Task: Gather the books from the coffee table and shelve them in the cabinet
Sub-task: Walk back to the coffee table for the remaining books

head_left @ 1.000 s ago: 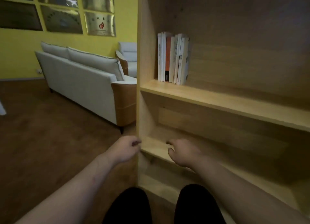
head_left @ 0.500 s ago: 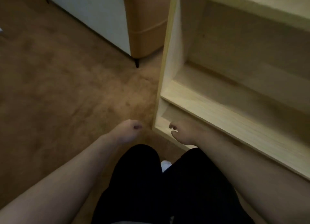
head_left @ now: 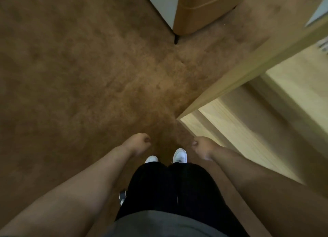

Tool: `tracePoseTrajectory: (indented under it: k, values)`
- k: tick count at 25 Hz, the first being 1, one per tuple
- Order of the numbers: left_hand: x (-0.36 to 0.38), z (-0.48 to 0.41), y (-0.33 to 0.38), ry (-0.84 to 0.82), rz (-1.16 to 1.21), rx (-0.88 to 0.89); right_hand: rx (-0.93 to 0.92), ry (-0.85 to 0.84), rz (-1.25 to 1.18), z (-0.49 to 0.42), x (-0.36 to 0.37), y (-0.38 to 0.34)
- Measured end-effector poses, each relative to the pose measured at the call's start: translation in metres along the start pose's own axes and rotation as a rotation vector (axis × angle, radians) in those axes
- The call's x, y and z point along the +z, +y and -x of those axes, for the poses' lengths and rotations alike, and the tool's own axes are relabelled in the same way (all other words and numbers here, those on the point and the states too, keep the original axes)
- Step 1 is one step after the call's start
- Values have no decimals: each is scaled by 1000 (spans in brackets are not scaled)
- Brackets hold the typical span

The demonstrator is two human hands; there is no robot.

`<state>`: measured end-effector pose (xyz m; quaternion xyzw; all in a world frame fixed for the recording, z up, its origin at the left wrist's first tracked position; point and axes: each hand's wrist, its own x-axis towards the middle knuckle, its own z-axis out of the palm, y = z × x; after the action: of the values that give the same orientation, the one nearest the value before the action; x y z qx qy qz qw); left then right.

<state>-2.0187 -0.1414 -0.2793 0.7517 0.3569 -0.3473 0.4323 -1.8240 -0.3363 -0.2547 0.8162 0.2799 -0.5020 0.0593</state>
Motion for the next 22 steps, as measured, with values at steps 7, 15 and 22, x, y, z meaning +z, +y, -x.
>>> tracePoseTrajectory:
  k: [7, 15, 22]
  values:
    - [-101, 147, -16, 78, 175, -48, -47, -88, 25, 105, -56, -105]
    - [-228, 171, -15, 292, 355, -26, -163, 22, 35, 84, -159, -208]
    - [-390, 98, 31, 329, 268, -13, -161, 45, -84, -12, -283, -264]
